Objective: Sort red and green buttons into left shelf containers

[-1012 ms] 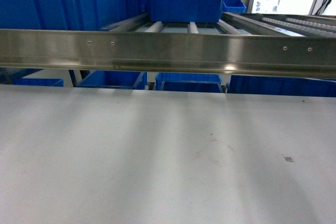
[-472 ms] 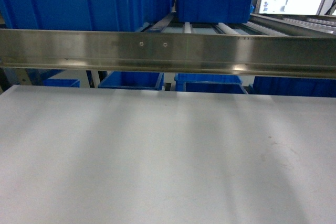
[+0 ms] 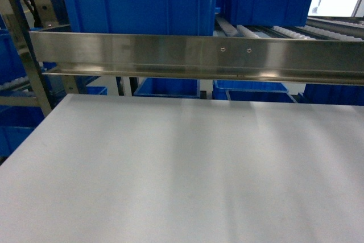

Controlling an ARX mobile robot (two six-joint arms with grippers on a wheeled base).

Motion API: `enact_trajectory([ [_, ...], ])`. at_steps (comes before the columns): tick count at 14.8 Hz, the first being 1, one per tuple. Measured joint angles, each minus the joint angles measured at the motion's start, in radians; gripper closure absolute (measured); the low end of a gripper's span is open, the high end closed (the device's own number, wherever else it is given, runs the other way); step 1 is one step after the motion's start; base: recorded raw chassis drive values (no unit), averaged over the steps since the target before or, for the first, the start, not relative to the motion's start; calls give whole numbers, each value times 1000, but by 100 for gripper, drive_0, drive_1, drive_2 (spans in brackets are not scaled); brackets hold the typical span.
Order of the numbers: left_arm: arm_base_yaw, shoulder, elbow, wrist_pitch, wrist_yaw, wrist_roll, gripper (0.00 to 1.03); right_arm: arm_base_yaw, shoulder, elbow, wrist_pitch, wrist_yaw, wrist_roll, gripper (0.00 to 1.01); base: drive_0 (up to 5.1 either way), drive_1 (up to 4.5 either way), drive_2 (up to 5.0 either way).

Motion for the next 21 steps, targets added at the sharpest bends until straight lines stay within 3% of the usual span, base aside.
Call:
enact_trajectory([
  [21, 0, 0, 0, 0, 0, 0, 74, 0, -1, 0, 0, 0, 0, 73, -502, 239, 239],
])
